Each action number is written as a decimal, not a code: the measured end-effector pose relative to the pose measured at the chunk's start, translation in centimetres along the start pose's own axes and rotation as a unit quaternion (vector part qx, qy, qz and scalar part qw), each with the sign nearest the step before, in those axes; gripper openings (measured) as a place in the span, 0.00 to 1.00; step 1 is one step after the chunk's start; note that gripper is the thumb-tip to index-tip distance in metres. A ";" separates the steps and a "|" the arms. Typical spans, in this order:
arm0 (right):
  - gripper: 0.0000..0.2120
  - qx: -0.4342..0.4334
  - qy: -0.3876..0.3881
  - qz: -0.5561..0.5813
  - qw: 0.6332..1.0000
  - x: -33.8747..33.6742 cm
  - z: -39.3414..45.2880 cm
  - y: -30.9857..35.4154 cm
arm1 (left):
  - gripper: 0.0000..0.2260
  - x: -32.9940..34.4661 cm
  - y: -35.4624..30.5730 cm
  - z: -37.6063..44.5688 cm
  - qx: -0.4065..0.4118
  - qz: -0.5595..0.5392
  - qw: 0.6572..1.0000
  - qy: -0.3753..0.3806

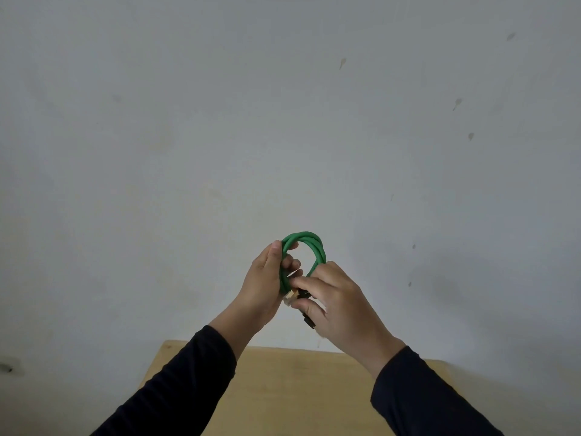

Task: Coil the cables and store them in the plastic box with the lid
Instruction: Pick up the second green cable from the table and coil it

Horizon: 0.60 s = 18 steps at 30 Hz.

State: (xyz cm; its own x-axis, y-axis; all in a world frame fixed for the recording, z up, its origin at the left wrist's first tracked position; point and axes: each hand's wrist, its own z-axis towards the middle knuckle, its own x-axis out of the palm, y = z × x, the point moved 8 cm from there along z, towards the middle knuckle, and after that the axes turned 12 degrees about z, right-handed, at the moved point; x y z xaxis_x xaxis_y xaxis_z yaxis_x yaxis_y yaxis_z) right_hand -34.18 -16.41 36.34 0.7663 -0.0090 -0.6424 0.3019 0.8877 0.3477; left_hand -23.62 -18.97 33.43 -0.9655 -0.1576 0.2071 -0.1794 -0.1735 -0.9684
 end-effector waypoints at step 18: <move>0.18 0.099 -0.182 0.115 0.971 -2.3 -0.2 -2.6 | 0.17 -0.3 1.0 -0.5 -0.016 0.002 1.000 0.014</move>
State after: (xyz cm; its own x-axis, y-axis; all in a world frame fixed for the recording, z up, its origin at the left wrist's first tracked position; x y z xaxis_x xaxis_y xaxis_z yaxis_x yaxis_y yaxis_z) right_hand -36.87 -18.56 36.80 0.9655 -0.0147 -0.2602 0.1739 0.7801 0.6011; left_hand -23.56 -18.56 32.33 -0.9708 -0.1316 0.2007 -0.1821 -0.1409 -0.9731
